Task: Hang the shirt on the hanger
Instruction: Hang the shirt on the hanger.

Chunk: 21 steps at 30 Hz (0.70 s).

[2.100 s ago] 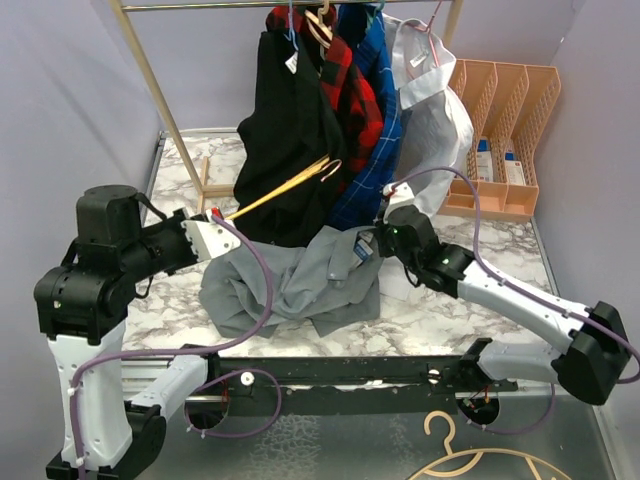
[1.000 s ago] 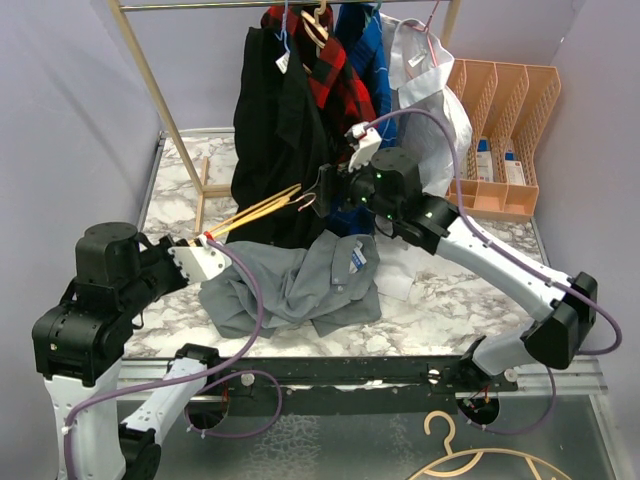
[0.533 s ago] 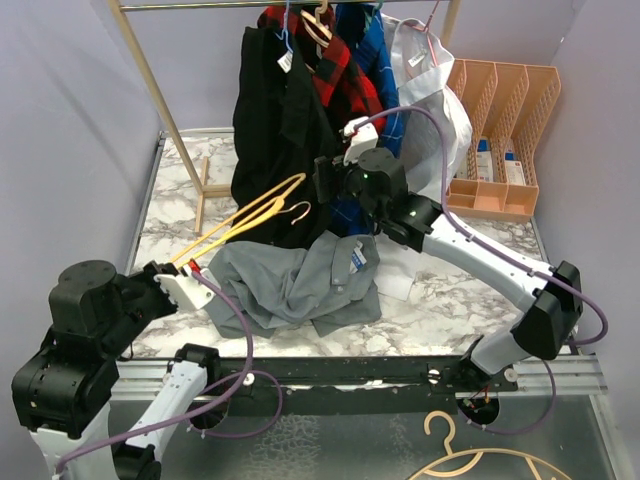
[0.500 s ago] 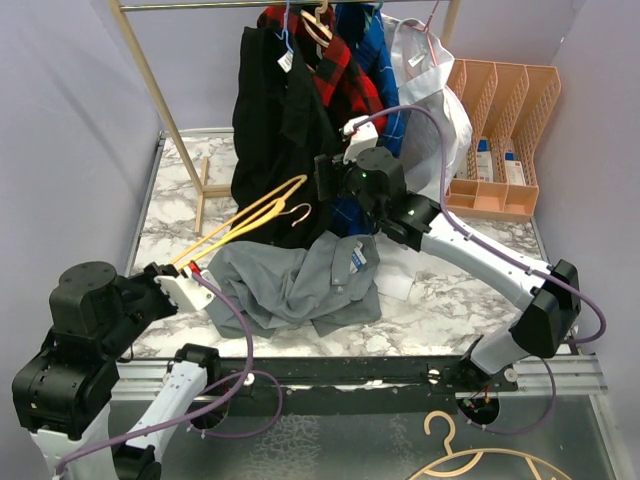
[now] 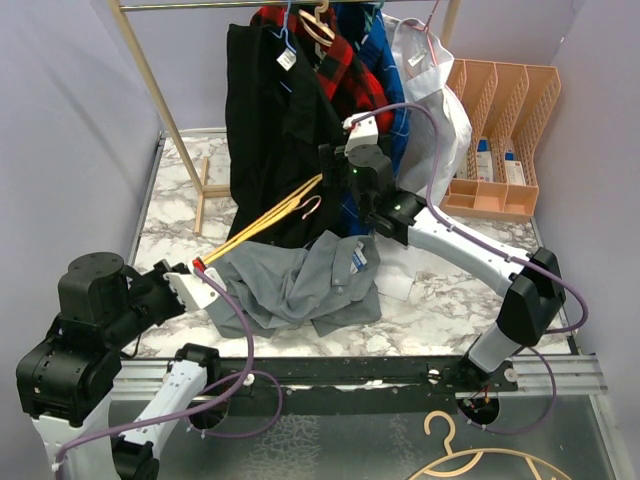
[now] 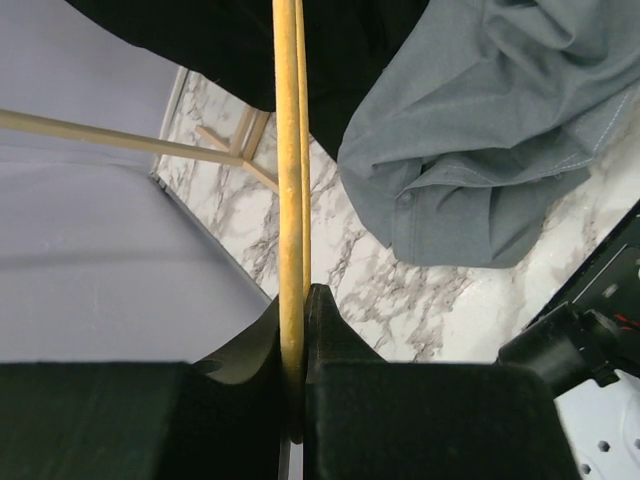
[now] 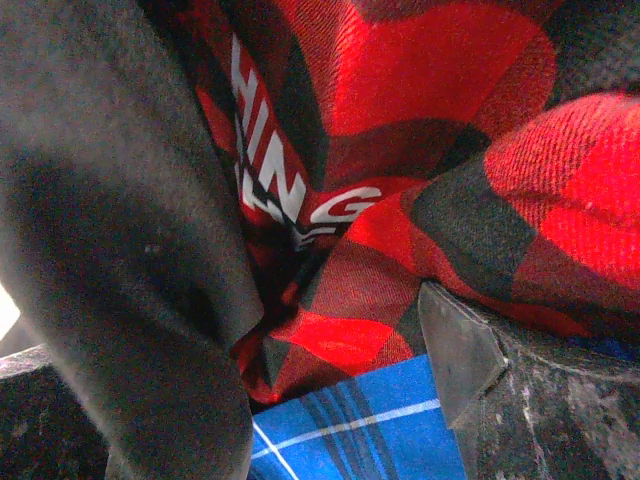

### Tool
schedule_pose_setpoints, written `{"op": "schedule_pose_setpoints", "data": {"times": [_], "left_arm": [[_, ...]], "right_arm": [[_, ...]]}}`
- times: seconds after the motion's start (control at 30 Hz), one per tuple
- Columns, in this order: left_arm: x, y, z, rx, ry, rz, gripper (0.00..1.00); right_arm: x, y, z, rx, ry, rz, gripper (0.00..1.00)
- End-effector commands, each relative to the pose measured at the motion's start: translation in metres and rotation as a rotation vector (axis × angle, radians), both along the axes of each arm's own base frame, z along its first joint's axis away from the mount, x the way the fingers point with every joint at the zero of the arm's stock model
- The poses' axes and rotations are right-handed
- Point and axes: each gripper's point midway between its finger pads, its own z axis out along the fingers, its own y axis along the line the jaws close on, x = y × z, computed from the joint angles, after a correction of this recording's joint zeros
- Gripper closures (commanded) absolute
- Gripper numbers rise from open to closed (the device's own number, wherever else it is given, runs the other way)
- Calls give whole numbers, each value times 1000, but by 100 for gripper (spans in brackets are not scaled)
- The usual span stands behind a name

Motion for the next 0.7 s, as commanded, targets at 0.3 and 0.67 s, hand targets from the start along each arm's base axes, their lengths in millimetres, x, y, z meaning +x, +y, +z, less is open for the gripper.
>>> {"op": "schedule_pose_setpoints", "data": {"times": [0.3,0.67], "left_arm": [[-7,-37,13,-182,70,-128,100],[-3,-43,-18,-145,166,-165,100]], "right_arm": [[35,-28,58,100,-141,-6,2],[-7,-22,96,119,-141,203,1]]}}
